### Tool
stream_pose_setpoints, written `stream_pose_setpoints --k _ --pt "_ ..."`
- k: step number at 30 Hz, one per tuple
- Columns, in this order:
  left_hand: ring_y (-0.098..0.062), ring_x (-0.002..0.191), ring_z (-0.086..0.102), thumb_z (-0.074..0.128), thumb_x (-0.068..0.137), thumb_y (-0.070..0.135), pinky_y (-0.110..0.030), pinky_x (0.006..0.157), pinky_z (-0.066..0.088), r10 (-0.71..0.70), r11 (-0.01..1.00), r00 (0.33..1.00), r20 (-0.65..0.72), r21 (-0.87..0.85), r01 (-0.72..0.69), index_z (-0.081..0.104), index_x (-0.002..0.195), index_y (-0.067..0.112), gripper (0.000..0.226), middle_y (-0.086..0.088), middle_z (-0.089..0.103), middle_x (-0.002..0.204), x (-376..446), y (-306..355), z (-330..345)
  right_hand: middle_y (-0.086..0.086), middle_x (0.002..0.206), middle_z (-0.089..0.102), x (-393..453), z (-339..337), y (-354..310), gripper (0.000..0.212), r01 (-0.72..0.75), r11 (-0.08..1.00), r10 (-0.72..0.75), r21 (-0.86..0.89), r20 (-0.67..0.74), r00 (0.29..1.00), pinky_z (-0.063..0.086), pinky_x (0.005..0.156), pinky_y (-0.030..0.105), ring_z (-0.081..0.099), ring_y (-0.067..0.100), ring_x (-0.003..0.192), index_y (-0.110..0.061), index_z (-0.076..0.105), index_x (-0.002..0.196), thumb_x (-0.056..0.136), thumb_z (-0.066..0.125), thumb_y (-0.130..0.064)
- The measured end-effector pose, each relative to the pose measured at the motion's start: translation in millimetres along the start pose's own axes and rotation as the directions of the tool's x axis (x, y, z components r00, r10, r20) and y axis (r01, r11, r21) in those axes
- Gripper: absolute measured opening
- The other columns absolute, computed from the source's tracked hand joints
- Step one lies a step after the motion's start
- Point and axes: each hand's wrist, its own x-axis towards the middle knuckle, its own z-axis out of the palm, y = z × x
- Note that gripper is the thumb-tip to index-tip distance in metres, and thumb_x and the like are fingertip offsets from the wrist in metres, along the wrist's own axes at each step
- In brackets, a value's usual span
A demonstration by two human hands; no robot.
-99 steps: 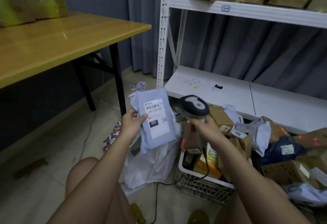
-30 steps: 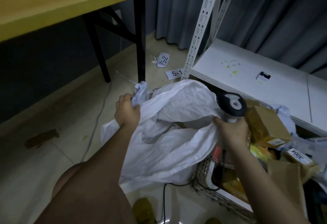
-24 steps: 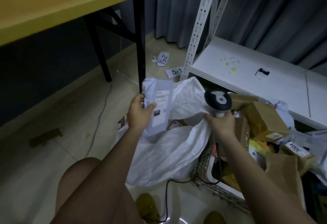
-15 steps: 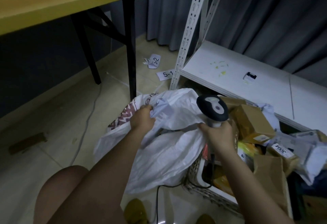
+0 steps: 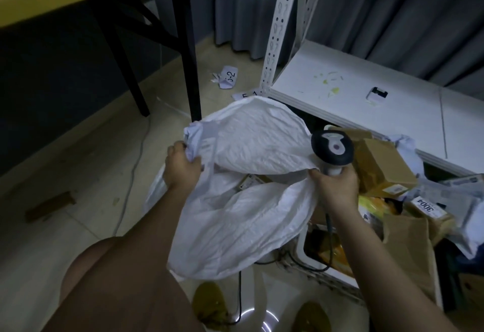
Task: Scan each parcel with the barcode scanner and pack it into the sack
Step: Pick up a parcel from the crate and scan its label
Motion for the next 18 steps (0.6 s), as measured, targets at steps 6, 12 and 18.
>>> stream_pose_setpoints --k 6,12,18 --pt "-0.023 0.103 0.055 0.065 0.084 0.012 -0.034 0.083 0.045 0.445 0.872 0.778 0.443 -0.019 -0.488 0.056 0.119 0.012 0.035 0.001 0.056 0.113 -31.5 -2.0 10.9 0.002 0.106 0.063 -2.4 3.2 -0.1 0.042 -0.006 0.998 0.006 -0.063 0.001 1.0 0.05 0.086 0.036 0.059 0.021 0.096 -0.012 0.059 0.12 0.081 0.073 -0.011" --pt "-0.023 0.114 0.049 0.052 0.085 0.007 -0.034 0.081 0.037 0.454 0.637 0.572 0.683 0.201 -0.745 0.058 0.119 0.02 0.037 -0.002 0.054 0.118 -33.0 26.1 21.3 -0.001 0.101 0.059 -4.9 -1.6 1.6 0.038 -0.006 0.999 0.007 -0.049 0.022 1.0 0.042 0.08 0.03 0.056 0.019 0.094 -0.014 0.058 0.116 0.082 0.074 -0.01" --pt "-0.025 0.116 0.048 0.048 0.095 0.019 -0.036 0.084 0.042 0.414 0.791 0.847 0.333 0.329 -0.516 0.049 0.126 0.014 0.031 -0.005 0.05 0.126 -28.9 68.4 50.4 -0.007 0.093 0.058 -5.0 -6.6 0.4 0.036 0.05 0.998 -0.052 0.035 0.05 0.997 0.041 0.07 0.02 0.054 0.011 0.089 -0.018 0.054 0.105 0.081 0.074 -0.002"
